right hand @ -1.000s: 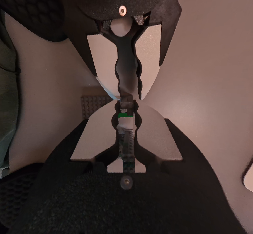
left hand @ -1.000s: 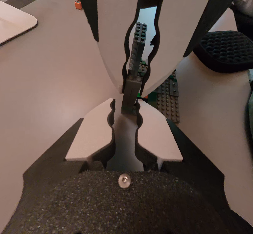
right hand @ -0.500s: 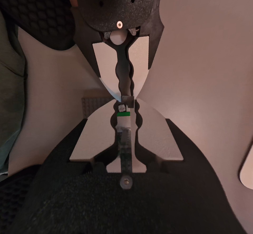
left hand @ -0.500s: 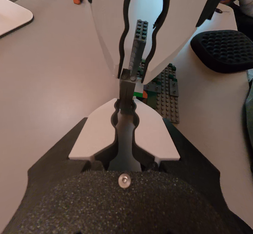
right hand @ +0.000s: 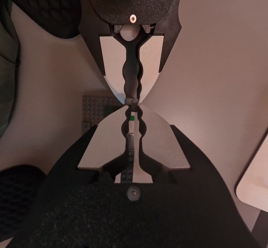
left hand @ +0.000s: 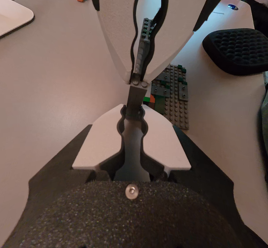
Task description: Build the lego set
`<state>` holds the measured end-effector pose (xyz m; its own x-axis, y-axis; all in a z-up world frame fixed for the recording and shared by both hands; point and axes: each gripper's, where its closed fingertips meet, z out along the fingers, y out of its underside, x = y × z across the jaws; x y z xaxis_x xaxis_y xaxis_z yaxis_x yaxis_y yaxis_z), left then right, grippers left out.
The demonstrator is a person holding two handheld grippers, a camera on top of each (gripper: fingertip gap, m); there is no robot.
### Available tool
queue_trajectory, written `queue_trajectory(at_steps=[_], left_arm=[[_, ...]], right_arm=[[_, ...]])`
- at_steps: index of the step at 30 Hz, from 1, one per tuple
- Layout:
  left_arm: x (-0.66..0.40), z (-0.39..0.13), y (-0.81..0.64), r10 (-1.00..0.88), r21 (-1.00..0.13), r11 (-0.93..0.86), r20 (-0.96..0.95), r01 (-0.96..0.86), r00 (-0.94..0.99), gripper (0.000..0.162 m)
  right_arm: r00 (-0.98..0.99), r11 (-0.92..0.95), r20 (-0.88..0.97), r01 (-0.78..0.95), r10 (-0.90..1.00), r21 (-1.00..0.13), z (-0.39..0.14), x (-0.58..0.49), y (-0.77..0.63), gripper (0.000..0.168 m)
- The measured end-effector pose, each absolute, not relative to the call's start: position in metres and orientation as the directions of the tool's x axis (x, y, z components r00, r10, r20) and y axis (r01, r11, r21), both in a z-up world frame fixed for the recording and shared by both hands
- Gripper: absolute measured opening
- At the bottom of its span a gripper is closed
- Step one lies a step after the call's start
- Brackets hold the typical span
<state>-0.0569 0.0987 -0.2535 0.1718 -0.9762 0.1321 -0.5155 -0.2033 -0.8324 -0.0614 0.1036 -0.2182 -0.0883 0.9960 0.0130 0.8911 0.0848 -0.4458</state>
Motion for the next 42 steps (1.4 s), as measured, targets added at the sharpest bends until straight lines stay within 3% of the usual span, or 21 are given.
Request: queue_trajectory(at_steps=[8,21,24,27,31,35,42], left_arm=[[-0.056,-0.242,0.1,-0.988,-0.857,-0.144,0.095,-0.495,0.123,0.025],[-0.051,-0.241,0.098,-0.997,-0.86,-0.06,0.024,-0.507,0.076,0.016],[-0.051,-0.241,0.099,-0.997,-0.859,-0.051,0.016,-0.509,0.073,0.016],[-0.052,-0.241,0.099,-0.997,-0.858,-0.046,0.011,-0.512,0.072,0.017],[-0.053,-0.241,0.1,-0.998,-0.854,-0.037,0.002,-0.519,0.067,0.017],[-0.053,-0.241,0.1,-0.998,-0.851,-0.031,0.002,-0.524,0.057,0.016],[-0.054,-0.242,0.101,-0.999,-0.853,-0.027,0.002,-0.521,0.048,0.016]], right_arm=[[-0.132,0.121,0.009,0.878,0.991,-0.463,-0.218,-0.062,0.102,0.008],[-0.143,0.129,0.005,0.877,0.99,-0.464,-0.219,-0.061,0.104,0.008],[-0.119,0.1,-0.006,0.857,0.993,-0.506,-0.211,-0.061,0.104,0.01],[-0.064,0.046,-0.009,0.806,0.998,-0.59,-0.188,-0.051,0.107,0.017],[0.013,-0.018,-0.012,0.758,1.0,-0.652,-0.175,-0.007,0.108,0.038],[0.103,-0.101,-0.038,0.725,0.994,-0.681,-0.203,0.041,0.102,0.053],[0.129,-0.1,-0.01,0.716,0.992,-0.691,-0.268,0.023,0.097,0.05]])
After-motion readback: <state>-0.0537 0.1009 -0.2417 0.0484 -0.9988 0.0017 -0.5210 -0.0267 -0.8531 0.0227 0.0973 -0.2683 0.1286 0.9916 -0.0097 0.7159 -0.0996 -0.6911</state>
